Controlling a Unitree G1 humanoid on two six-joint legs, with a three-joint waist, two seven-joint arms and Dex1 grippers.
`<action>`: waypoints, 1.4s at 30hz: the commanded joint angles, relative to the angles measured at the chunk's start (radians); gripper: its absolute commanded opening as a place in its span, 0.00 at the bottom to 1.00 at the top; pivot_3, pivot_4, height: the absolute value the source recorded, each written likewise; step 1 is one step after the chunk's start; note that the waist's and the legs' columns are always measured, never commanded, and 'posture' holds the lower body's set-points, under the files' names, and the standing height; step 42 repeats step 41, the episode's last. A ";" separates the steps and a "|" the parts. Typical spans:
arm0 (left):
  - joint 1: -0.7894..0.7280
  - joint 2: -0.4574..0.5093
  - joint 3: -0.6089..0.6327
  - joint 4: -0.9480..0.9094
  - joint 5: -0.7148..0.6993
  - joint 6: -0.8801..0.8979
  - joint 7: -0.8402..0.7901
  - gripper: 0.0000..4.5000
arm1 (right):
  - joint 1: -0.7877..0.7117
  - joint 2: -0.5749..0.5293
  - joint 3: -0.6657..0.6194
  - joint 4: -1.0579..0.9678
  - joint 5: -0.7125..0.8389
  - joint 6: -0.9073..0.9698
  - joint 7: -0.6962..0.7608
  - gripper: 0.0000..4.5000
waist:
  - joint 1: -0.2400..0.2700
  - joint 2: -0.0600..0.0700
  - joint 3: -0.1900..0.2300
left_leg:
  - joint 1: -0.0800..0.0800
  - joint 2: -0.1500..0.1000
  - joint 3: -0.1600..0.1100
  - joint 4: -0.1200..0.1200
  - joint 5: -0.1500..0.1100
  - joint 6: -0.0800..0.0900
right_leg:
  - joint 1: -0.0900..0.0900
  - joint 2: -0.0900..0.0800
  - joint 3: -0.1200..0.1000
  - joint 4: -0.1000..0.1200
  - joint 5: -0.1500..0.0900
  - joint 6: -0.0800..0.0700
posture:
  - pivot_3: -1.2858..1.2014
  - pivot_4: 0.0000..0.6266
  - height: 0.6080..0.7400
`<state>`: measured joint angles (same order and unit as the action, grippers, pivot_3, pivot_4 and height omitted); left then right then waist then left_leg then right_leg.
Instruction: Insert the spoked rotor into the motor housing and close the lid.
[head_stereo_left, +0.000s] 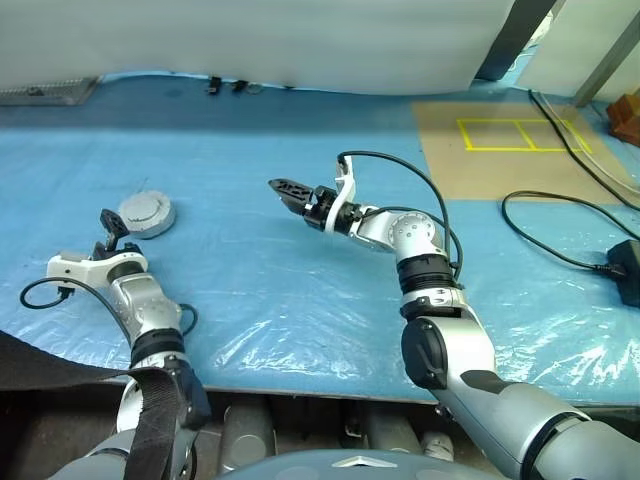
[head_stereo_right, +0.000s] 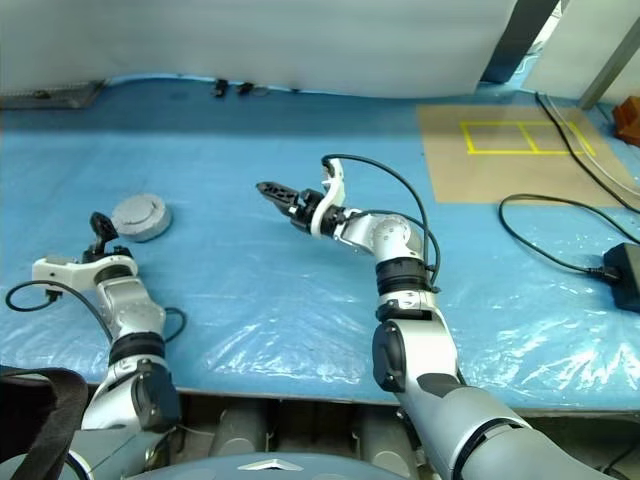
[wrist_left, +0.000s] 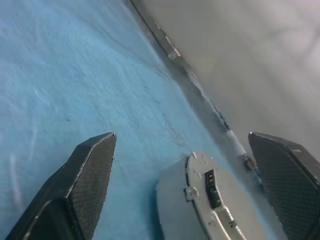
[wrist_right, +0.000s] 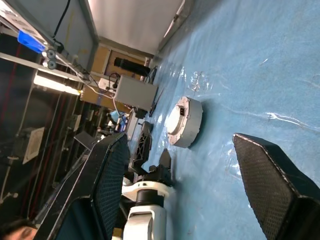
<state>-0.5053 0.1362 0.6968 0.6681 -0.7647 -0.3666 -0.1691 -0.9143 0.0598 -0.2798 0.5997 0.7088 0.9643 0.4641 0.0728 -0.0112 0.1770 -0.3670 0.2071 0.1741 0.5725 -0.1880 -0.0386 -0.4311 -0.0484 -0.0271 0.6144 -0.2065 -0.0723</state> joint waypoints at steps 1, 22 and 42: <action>0.072 0.021 -0.098 -0.182 0.100 -0.011 -0.070 0.99 | 0.039 -0.029 0.126 -0.116 -0.093 -0.100 0.069 0.79 | 0.002 -0.001 0.000 | -0.001 0.000 0.000 0.000 0.000 0.000 | 0.000 0.000 0.000 0.000 0.000 0.000 | 0.52 0.24 1.00; 0.447 0.250 -0.585 -0.792 0.270 0.335 -0.524 1.00 | 0.372 -0.366 0.462 -0.432 -0.510 -0.747 0.345 0.99 | -0.007 -0.003 0.001 | 0.000 0.000 0.001 -0.003 0.000 0.000 | -0.001 0.000 0.001 -0.003 0.000 0.000 | 0.52 0.24 1.00; 0.495 0.261 -0.596 -0.841 0.297 0.399 -0.552 1.00 | 0.356 -0.400 0.486 -0.382 -0.545 -0.838 0.469 0.99 | -0.007 -0.003 0.001 | 0.000 0.000 0.001 -0.002 0.000 0.001 | -0.001 0.000 0.001 -0.003 0.000 0.000 | 0.52 0.24 1.00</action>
